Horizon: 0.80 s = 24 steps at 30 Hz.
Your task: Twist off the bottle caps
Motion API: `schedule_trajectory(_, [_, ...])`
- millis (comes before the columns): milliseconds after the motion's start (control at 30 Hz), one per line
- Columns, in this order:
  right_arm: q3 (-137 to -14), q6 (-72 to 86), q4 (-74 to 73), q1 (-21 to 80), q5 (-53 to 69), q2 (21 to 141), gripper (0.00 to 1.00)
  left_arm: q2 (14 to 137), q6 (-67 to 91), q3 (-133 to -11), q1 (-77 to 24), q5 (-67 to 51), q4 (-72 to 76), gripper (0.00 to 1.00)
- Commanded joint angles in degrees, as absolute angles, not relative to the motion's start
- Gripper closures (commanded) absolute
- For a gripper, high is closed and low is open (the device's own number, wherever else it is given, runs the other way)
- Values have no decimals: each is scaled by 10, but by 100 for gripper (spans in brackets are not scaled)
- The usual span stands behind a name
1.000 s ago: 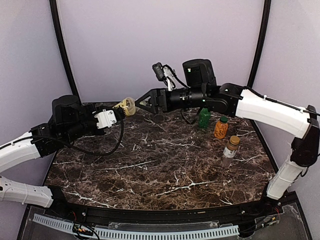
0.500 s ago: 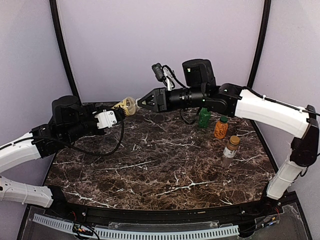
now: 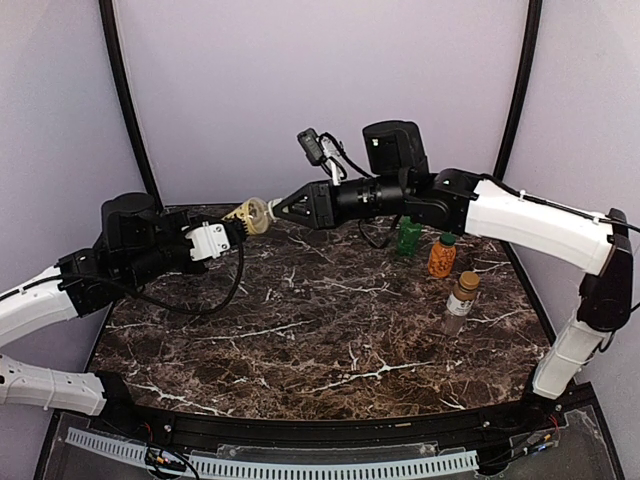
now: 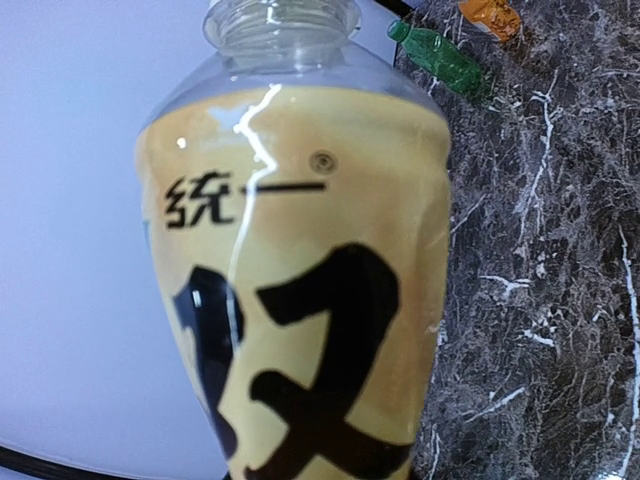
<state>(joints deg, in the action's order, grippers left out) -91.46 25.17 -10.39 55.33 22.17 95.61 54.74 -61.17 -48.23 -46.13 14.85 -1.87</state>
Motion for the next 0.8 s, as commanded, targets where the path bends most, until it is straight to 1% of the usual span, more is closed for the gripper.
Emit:
schedule_trajectory(0, [-879, 81, -68, 561, 292, 929, 100, 539, -563, -512, -464, 69, -129, 76])
schedule_trajectory(100, [-826, -63, -62, 575, 308, 881, 100, 543, -535, -536, -464, 0, -214, 77])
schedule_trajectory(167, [-791, -150, -58, 586, 308, 852, 100, 546, -518, -549, -464, -45, -281, 79])
schedule_trajectory(367, [-740, -384, -101, 626, 266, 798, 100, 561, -498, -576, -464, -136, -381, 80])
schedule_trajectory(567, [-693, -474, -104, 632, 208, 748, 100, 571, -499, -581, -464, -135, -392, 82])
schedule_trajectory(767, [-696, -504, -112, 641, 188, 753, 100, 582, -491, -596, -464, -158, -394, 82])
